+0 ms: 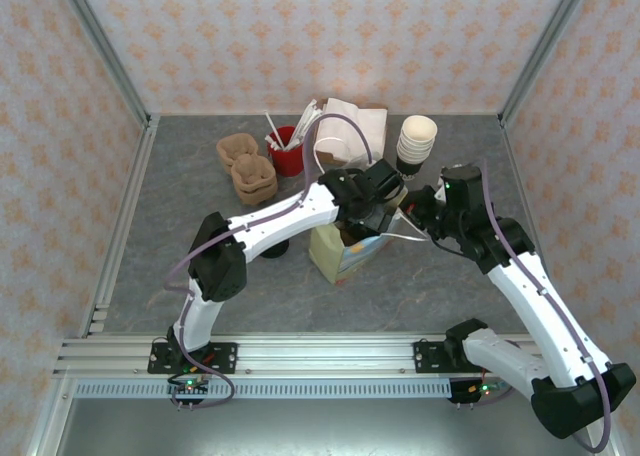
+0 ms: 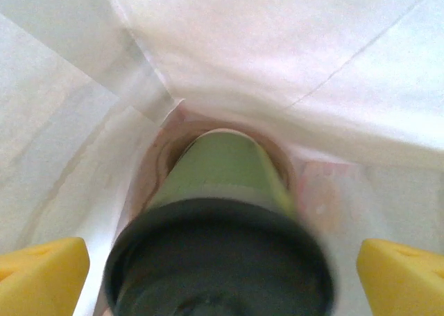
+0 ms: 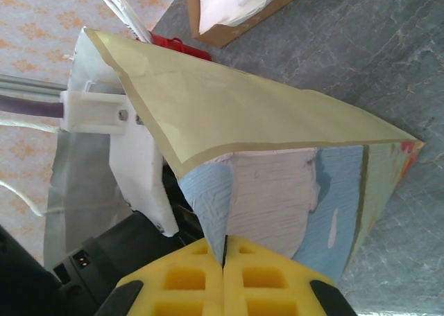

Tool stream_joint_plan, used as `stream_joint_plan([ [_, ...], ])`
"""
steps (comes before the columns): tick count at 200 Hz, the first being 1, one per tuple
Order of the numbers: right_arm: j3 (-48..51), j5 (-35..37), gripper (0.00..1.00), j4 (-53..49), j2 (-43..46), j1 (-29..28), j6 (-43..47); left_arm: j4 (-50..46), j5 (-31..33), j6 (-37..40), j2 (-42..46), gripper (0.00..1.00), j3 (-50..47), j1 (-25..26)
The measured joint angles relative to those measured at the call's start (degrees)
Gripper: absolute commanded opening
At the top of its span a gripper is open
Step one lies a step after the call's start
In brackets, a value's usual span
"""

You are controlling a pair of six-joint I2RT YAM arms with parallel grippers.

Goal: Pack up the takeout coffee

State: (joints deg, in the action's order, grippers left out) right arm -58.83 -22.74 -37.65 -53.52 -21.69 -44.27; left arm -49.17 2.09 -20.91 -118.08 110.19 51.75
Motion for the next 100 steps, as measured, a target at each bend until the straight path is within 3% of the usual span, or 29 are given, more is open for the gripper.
stream_joint_plan([
  [100,-1.2,0.2,0.00,-3.1,0.0,0.5,3.3,-5.4,-1.5,-0.3,8.2,1.00,2.7,0.0],
])
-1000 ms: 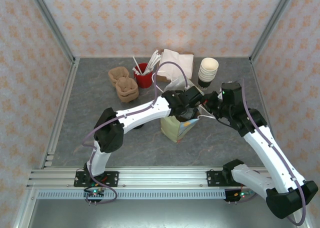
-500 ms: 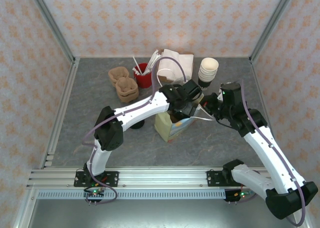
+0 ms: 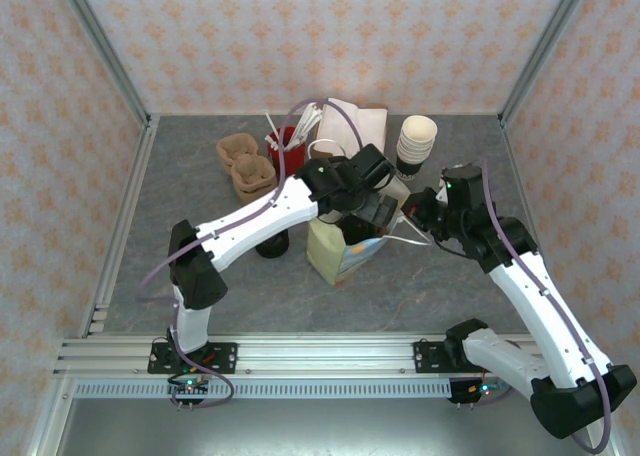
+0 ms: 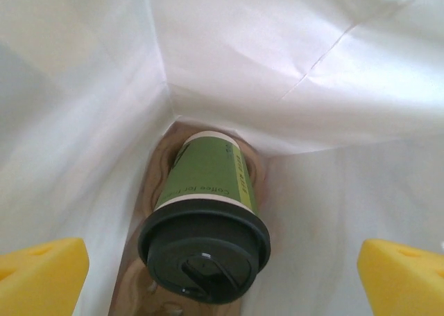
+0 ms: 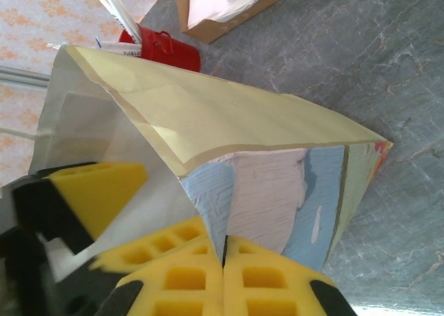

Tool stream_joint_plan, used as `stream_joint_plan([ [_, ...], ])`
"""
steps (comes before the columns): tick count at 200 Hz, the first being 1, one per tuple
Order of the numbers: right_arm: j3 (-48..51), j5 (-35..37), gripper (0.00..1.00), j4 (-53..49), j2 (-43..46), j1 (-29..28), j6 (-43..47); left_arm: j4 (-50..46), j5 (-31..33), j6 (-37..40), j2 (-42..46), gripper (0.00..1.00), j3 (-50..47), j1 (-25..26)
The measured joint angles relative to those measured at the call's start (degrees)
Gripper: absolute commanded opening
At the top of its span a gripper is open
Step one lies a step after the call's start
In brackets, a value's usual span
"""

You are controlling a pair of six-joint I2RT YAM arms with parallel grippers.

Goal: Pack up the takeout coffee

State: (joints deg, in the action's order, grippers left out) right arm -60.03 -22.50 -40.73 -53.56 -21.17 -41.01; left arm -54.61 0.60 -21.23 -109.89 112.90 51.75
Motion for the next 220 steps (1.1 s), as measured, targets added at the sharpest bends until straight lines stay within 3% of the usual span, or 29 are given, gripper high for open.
stream_joint_plan([
  [41,-1.2,-0.2,0.00,-1.2,-0.6,0.0,3.4,-0.2,-1.8,-0.3,4.0,0.95,0.0,0.0],
  [103,-1.4,-2.3,0.00,-1.5,0.1,0.0,11.1,4.1,-4.3,-0.3,12.9,0.95,0.4,-0.1],
  [152,-2.3,-3.2,0.00,-1.3,0.6,0.0,14.1,4.7,-4.0,0.2,14.2,0.94,3.7,-0.5],
  [220,-2.9,-3.7,0.00,-1.3,0.0,0.0,14.8,3.8,-8.3,4.2,13.9,0.63,3.7,-0.9],
])
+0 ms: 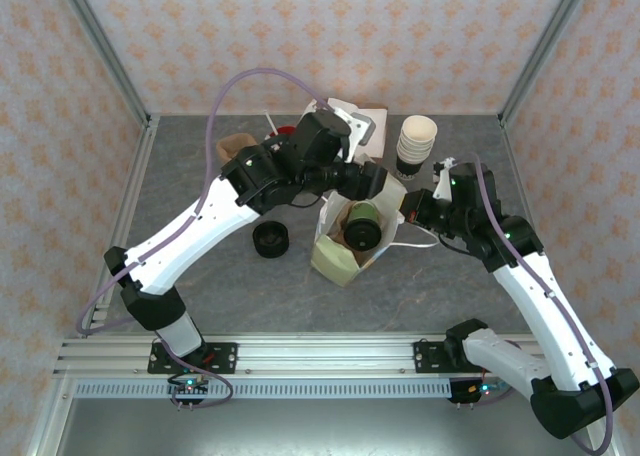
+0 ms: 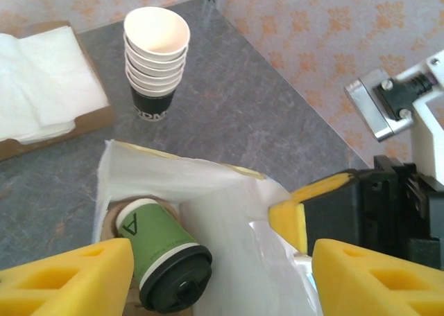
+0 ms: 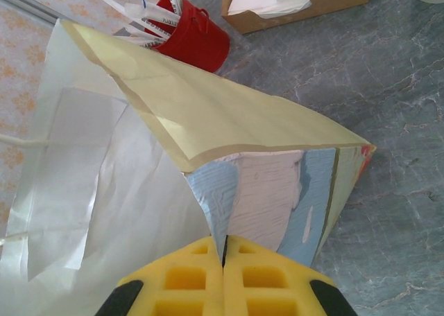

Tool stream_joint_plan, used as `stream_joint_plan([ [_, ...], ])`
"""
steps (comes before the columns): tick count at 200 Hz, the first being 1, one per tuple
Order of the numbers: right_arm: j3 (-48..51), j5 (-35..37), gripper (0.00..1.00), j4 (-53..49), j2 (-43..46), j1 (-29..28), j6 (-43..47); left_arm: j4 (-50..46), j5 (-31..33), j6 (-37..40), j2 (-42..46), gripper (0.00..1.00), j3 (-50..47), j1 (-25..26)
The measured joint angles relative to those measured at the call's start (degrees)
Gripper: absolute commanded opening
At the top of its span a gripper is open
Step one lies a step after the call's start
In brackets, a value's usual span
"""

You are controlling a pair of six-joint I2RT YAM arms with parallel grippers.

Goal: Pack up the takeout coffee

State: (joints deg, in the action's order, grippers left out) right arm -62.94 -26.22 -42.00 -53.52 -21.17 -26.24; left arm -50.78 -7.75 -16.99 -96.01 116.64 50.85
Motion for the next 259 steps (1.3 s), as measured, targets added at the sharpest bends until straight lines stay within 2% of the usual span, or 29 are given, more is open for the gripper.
stream_joint_plan([
  [64,0.0,-0.2,0.00,0.0,0.0,0.0,0.6,-4.1,-4.5,5.7,-2.8,0.61,-4.6,1.0],
  [89,0.0,-0.4,0.00,0.0,0.0,0.0,0.8,-6.2,-5.0,8.0,-4.7,0.65,-5.7,1.2],
  [114,-0.1,-0.8,0.00,0.0,0.0,0.0,1.3,-7.6,-4.5,10.7,-6.7,0.70,-5.7,1.2],
  [158,-1.0,-1.3,0.00,0.0,-1.0,0.0,2.5,-9.1,-2.9,14.4,-10.2,0.70,-5.3,1.3],
  [178,-1.6,-1.9,0.00,0.0,-1.5,0.0,3.2,-9.2,-2.2,15.5,-11.4,0.76,-5.3,1.3],
  [219,-1.7,-2.6,0.00,0.0,-2.2,0.0,4.2,-9.0,-0.8,16.1,-13.6,0.84,-5.3,1.3],
  [259,-2.2,-3.0,0.00,-0.6,-3.2,0.1,5.4,-9.1,1.0,17.0,-16.5,0.85,-5.7,1.3],
])
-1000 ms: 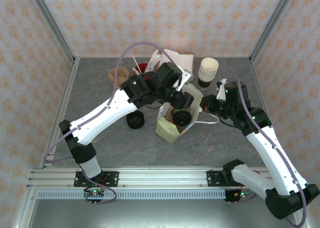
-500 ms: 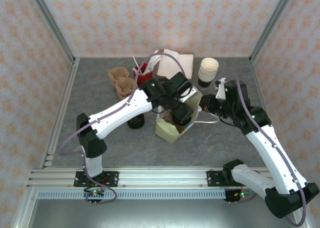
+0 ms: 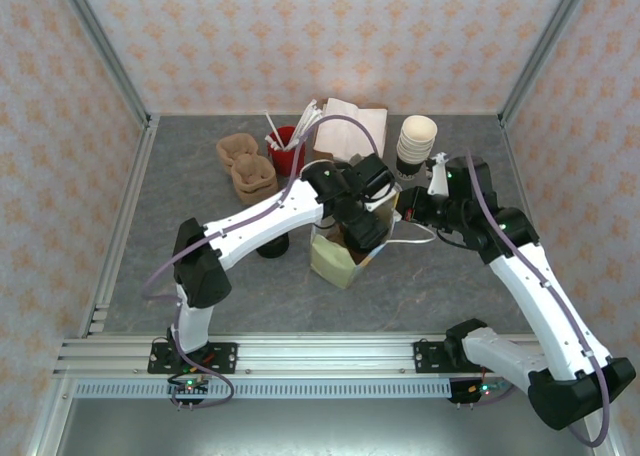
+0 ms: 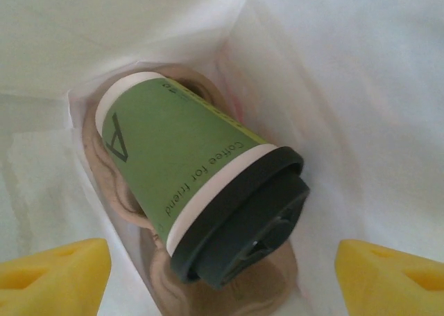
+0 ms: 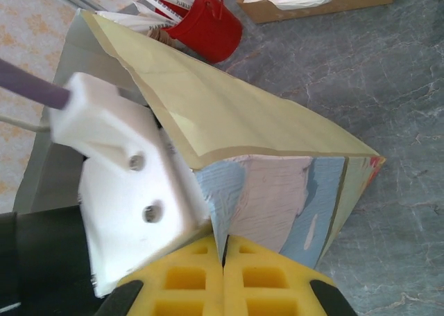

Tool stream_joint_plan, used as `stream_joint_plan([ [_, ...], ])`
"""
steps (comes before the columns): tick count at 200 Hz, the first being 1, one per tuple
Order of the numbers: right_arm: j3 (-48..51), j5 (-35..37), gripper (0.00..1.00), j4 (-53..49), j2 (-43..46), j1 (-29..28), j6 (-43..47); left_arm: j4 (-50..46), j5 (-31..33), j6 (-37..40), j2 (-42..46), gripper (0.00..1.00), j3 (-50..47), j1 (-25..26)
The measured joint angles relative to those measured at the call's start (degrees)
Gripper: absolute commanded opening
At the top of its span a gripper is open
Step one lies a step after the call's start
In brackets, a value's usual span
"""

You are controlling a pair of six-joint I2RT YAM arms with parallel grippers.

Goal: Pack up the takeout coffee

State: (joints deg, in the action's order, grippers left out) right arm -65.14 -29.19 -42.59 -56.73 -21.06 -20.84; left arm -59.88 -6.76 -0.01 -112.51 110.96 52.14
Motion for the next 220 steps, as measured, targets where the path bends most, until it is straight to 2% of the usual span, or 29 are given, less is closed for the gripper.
stream_joint_plan([
  [25,-0.6,-0.1,0.00,-0.3,-0.3,0.0,0.6,0.0,0.4,0.3,-0.7,0.87,-0.9,0.0],
  [57,-0.9,-0.9,0.00,-0.3,-0.5,0.0,0.8,-0.1,0.3,0.8,-1.2,0.96,-1.7,0.0],
  [137,-1.2,-1.4,0.00,-0.5,-1.0,0.0,0.8,0.5,0.0,1.4,-2.6,0.97,-3.5,1.6],
  [189,-1.2,-0.8,0.00,-1.2,-1.2,0.5,0.7,4.2,1.1,0.0,-3.1,0.92,-4.6,1.7],
  [220,-1.2,-0.2,0.00,-1.4,-1.2,0.5,0.3,7.4,1.7,-1.4,-3.1,0.81,-5.8,1.7],
])
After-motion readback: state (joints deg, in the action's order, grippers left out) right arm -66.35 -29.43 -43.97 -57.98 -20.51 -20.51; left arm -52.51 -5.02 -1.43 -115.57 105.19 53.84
